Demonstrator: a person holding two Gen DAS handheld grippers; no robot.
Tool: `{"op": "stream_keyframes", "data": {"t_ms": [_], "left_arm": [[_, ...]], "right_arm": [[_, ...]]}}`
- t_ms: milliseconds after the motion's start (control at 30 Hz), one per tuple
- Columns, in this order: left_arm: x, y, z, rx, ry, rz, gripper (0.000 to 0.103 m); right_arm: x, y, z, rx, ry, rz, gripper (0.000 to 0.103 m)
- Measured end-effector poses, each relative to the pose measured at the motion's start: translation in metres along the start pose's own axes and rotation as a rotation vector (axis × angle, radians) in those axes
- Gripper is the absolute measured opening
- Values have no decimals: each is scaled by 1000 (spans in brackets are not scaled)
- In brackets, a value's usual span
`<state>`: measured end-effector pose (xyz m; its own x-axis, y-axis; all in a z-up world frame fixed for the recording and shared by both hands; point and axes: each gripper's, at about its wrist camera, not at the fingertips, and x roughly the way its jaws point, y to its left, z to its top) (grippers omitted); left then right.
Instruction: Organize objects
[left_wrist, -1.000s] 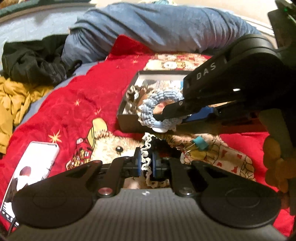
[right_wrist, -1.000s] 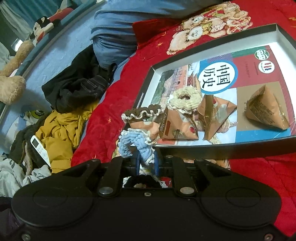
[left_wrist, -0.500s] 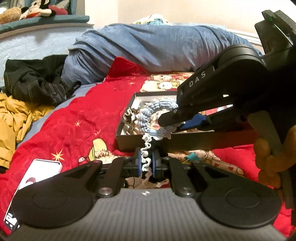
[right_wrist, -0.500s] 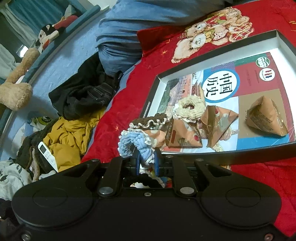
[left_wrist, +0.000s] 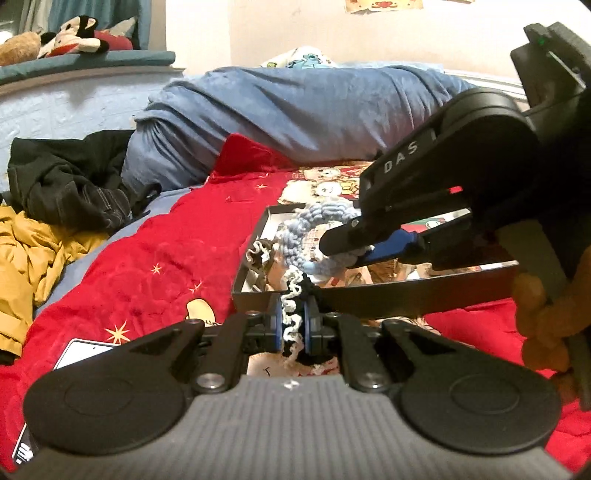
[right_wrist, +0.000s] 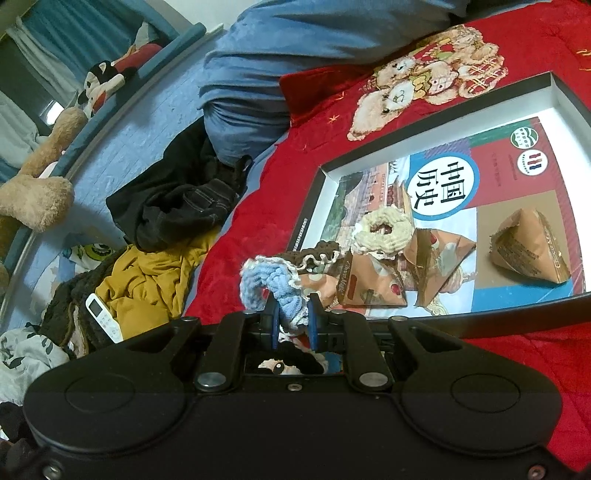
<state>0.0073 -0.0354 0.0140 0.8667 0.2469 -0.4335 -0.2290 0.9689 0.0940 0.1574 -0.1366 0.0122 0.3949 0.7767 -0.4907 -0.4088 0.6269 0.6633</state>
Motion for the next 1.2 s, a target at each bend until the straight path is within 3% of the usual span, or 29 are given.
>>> {"op": "stream_keyframes", "data": {"t_ms": [400, 567, 1200], "left_arm": [[6, 5, 4, -10, -27, 29, 14], [2, 3, 8, -4, -99, 49, 14], [5, -5, 14, 31, -238, 93, 14]], "right_arm": [[-2, 1, 2, -1, -12, 13, 15], [-3, 3, 4, -10, -26, 21, 15], [-40, -1, 15, -17, -142, 48, 15]]}}
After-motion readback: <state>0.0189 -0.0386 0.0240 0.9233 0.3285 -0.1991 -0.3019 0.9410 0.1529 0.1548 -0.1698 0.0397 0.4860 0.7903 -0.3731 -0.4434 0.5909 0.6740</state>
